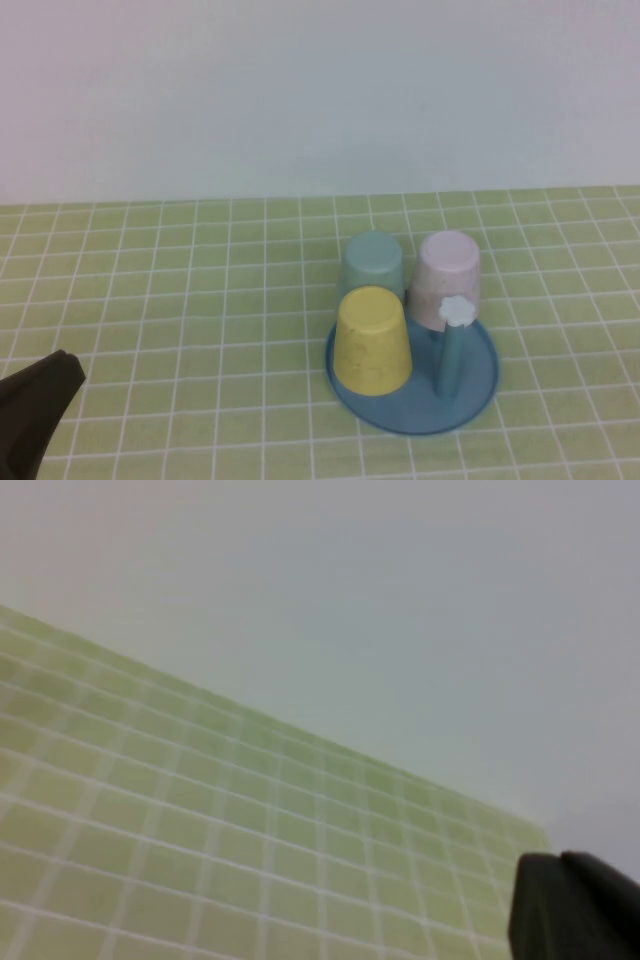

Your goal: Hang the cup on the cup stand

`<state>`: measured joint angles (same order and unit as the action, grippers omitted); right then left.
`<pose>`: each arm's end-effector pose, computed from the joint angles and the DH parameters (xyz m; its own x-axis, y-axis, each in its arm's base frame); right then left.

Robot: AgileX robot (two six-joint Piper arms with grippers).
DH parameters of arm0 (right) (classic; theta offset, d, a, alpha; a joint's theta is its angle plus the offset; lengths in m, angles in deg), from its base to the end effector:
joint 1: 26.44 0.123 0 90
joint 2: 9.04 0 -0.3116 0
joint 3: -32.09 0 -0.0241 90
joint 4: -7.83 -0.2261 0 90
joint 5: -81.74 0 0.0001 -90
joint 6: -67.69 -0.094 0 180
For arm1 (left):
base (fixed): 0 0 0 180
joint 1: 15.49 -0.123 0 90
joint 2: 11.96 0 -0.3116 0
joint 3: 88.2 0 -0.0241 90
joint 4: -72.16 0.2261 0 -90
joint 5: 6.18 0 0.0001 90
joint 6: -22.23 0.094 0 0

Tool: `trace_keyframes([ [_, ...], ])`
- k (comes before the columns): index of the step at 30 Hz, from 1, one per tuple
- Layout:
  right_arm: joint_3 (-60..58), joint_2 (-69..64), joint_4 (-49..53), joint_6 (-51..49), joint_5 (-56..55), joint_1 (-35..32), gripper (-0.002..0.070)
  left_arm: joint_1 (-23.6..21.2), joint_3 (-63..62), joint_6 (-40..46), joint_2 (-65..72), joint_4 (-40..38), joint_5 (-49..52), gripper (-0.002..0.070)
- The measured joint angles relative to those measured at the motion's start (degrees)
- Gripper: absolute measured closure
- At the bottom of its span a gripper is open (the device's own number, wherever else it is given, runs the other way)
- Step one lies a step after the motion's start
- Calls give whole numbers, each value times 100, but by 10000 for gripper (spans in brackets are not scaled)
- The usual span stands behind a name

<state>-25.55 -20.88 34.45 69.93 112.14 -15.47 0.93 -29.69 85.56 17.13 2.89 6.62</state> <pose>-0.0066 -0.0230 0.2773 -0.1257 -0.4533 -0.8825 -0.0209 0.8905 -0.4545 0.0371 -0.0313 0.3045 -0.0818 -0.0729 -0.9940 0.4695 0.8769 -0.1030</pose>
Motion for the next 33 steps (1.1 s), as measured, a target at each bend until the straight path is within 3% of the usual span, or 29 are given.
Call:
trace_keyframes([
  [4,-208,-102,1910,-2191,21,0,678,0,0,-2,0,0,25,675],
  [9,-208,-168,3044,-3766,44,0,678,0,0,-2,0,0,25,675],
  [16,-212,-168,3141,-4071,-444,0,678,0,0,-2,0,0,26,675],
  [27,-212,-168,2803,-4071,-3994,0,678,0,0,-60,0,0,16,675],
  [33,-212,-168,2375,-4107,-3943,0,678,0,0,-60,0,0,16,675],
])
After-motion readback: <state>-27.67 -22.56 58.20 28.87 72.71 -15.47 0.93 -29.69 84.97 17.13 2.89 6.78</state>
